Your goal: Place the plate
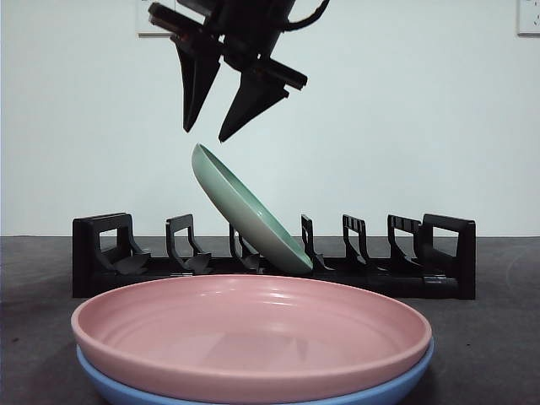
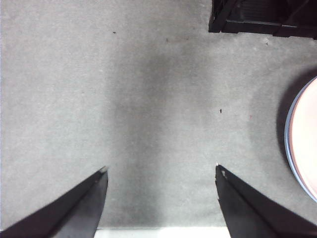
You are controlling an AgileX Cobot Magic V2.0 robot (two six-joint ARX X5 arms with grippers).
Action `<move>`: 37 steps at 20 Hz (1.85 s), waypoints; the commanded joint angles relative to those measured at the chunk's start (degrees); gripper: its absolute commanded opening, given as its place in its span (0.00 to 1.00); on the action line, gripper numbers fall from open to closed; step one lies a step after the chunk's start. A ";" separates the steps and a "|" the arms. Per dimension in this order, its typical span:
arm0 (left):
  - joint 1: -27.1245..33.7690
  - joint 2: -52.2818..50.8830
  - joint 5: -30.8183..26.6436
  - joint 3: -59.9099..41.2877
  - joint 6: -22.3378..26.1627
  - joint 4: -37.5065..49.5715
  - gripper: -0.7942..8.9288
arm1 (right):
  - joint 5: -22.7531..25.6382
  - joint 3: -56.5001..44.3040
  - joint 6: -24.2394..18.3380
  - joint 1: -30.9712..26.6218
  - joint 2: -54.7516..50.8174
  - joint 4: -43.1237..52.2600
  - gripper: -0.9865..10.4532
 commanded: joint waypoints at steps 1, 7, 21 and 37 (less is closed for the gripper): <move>-0.07 0.33 -0.35 1.18 0.76 0.81 0.44 | 0.17 1.60 -0.92 0.28 1.90 1.27 0.27; -0.07 0.33 -0.35 1.18 0.79 1.66 0.44 | -0.26 1.60 -0.96 0.00 4.20 1.95 0.27; -0.07 0.33 -0.50 1.18 0.81 2.03 0.44 | -0.85 1.64 -0.63 1.16 4.81 1.05 0.10; -0.07 0.37 -0.48 1.18 0.83 5.90 0.44 | -3.34 10.69 -11.41 2.05 -3.65 -10.32 0.10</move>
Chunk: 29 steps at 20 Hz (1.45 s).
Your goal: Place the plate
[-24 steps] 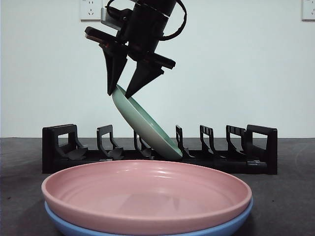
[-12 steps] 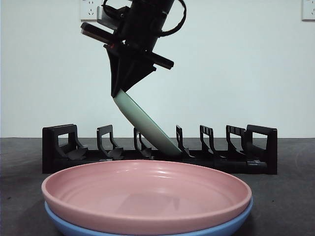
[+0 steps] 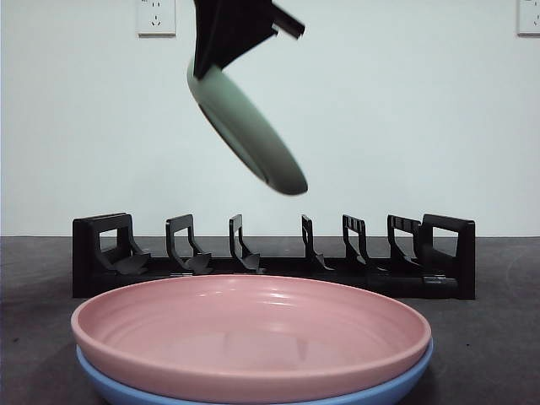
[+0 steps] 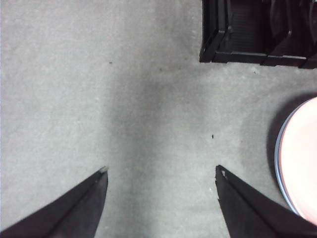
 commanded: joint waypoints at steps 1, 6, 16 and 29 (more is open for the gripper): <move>-0.07 0.37 -0.35 1.18 0.81 0.79 0.44 | 0.02 1.75 -4.61 1.53 -2.03 -0.44 0.10; -0.07 0.37 -0.33 1.18 0.79 0.83 0.44 | 0.31 0.59 -5.90 3.23 -9.11 -1.79 0.10; -0.07 0.37 -0.33 1.18 0.72 0.81 0.44 | 11.41 -33.55 -6.86 8.87 -37.51 12.55 0.10; -0.07 0.31 -0.33 1.18 -0.72 0.31 0.44 | 28.46 -57.72 -8.94 30.88 -53.51 -1.33 0.10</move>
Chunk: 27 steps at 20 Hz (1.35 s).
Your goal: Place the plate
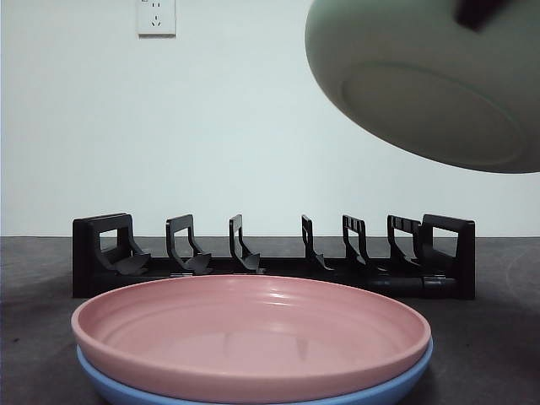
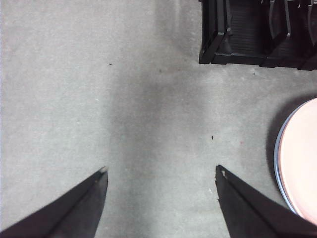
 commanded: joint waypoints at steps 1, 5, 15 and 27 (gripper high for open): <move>-0.07 0.31 -0.33 1.18 -0.52 0.28 0.44 | 1.29 0.61 -3.50 3.45 1.86 0.31 0.10; -0.07 0.33 -0.33 1.18 -0.52 0.48 0.44 | 0.98 0.61 -9.09 6.14 7.30 1.86 0.10; -0.07 0.33 -0.33 1.18 -0.50 0.48 0.44 | -5.44 0.61 -15.45 6.19 20.61 12.28 0.10; -0.07 0.33 -0.33 1.18 -0.28 0.87 0.44 | -6.36 0.61 -15.82 5.22 30.60 16.20 0.10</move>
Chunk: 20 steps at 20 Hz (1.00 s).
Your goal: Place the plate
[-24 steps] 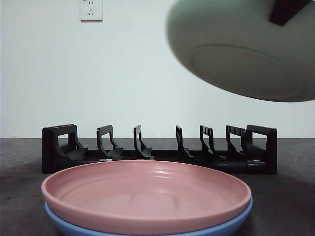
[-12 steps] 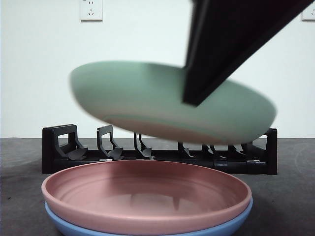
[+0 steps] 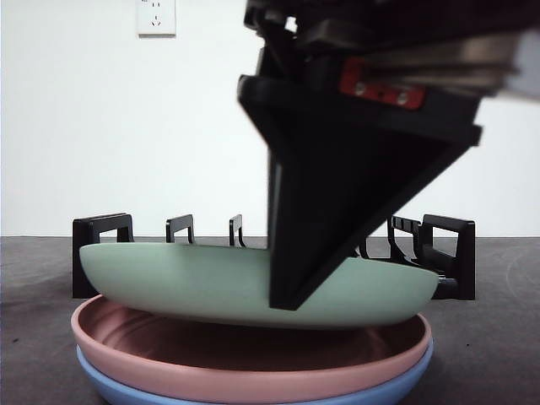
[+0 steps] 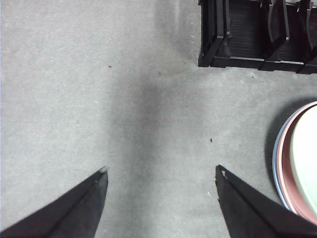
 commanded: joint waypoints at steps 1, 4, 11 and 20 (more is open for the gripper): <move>-0.07 0.33 -0.33 1.18 0.04 0.37 0.44 | 0.20 0.74 -0.46 0.57 1.99 1.55 0.10; -0.07 0.33 -0.33 1.18 0.09 0.37 0.44 | -0.02 0.74 -0.17 0.44 3.02 1.33 0.11; -0.07 0.33 -0.33 1.18 0.24 0.39 0.44 | -0.37 3.30 5.16 0.48 2.32 -1.49 0.28; -0.09 0.33 -0.28 1.18 3.08 1.53 0.44 | 0.28 7.37 12.85 -15.82 -14.21 -0.98 0.28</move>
